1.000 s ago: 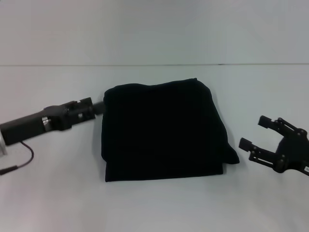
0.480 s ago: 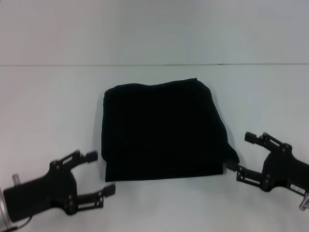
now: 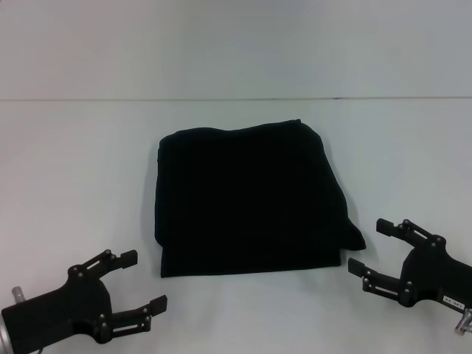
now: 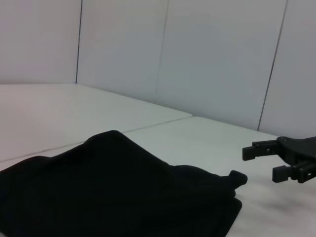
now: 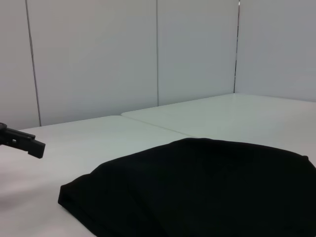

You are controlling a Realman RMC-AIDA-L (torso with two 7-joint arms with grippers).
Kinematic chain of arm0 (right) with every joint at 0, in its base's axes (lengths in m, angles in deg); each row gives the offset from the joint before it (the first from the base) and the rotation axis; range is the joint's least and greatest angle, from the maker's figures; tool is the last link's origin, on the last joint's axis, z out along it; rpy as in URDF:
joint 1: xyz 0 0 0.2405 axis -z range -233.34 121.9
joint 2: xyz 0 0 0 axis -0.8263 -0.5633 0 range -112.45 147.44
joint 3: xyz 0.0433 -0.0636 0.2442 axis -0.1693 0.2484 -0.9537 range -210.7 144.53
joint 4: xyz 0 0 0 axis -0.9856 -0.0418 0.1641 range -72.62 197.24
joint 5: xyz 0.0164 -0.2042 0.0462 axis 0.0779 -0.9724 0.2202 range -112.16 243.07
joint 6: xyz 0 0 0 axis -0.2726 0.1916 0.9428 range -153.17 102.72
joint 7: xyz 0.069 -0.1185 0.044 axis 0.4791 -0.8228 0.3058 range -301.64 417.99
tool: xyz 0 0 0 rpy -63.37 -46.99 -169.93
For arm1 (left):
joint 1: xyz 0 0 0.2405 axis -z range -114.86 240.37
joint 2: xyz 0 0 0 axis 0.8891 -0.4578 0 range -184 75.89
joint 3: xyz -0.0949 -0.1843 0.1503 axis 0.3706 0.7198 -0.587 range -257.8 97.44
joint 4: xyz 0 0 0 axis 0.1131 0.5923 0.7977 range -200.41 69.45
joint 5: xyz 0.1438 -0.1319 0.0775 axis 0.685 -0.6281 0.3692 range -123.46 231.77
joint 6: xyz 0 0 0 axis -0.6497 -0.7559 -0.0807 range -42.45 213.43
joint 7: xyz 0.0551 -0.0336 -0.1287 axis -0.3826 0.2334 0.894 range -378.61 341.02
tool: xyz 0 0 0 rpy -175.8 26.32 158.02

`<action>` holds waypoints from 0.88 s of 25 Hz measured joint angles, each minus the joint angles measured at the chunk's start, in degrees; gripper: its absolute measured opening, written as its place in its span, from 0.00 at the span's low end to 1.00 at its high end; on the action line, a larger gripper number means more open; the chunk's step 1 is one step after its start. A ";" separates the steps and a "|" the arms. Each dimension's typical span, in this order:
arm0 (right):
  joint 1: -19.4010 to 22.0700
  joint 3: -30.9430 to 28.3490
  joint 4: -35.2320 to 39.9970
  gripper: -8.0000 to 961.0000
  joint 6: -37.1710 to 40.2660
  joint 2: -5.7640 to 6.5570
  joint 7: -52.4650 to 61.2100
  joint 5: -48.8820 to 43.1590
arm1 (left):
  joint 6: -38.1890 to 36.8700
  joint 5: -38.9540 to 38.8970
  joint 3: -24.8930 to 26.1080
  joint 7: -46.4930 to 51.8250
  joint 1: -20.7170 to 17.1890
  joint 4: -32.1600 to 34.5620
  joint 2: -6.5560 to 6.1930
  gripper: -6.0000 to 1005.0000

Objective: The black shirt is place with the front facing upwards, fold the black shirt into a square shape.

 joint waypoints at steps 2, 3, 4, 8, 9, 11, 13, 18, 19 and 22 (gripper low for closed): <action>-0.02 0.09 -0.10 0.95 -0.01 0.00 -0.01 0.00 | -0.24 0.02 0.08 0.04 0.17 -0.12 0.01 0.95; -0.04 0.12 -0.14 0.95 -0.02 0.00 -0.01 0.00 | -0.27 0.03 0.04 0.04 0.24 -0.14 0.02 0.95; -0.06 0.12 -0.16 0.95 -0.02 0.00 -0.02 0.01 | -0.28 0.03 -0.01 0.04 0.28 -0.14 0.02 0.95; -0.09 0.12 -0.20 0.95 -0.03 0.00 -0.03 0.00 | -0.24 0.10 -0.27 0.04 0.67 -0.16 -0.02 0.95; -0.11 0.11 -0.22 0.95 -0.02 0.00 -0.03 0.01 | -0.26 0.23 -0.30 0.06 0.76 -0.16 -0.10 0.95; -0.19 0.11 -0.28 0.95 -0.02 0.00 -0.04 0.01 | -0.31 0.61 -0.32 0.38 0.83 -0.14 -0.24 0.95; -0.24 0.11 -0.34 0.95 -0.02 0.00 -0.05 0.01 | -0.33 1.04 -0.32 0.77 0.88 -0.04 -0.33 0.95; -0.26 0.11 -0.45 0.95 0.21 0.00 -0.07 0.01 | -0.41 1.46 -0.32 0.86 0.95 0.16 -0.40 0.95; -0.27 0.11 -0.45 0.95 0.23 0.00 -0.07 0.01 | -0.43 1.46 -0.32 0.86 0.97 0.17 -0.41 0.95; -0.29 0.11 -0.46 0.95 0.36 0.00 -0.07 0.01 | -0.45 1.46 -0.32 0.77 1.02 0.18 -0.39 0.95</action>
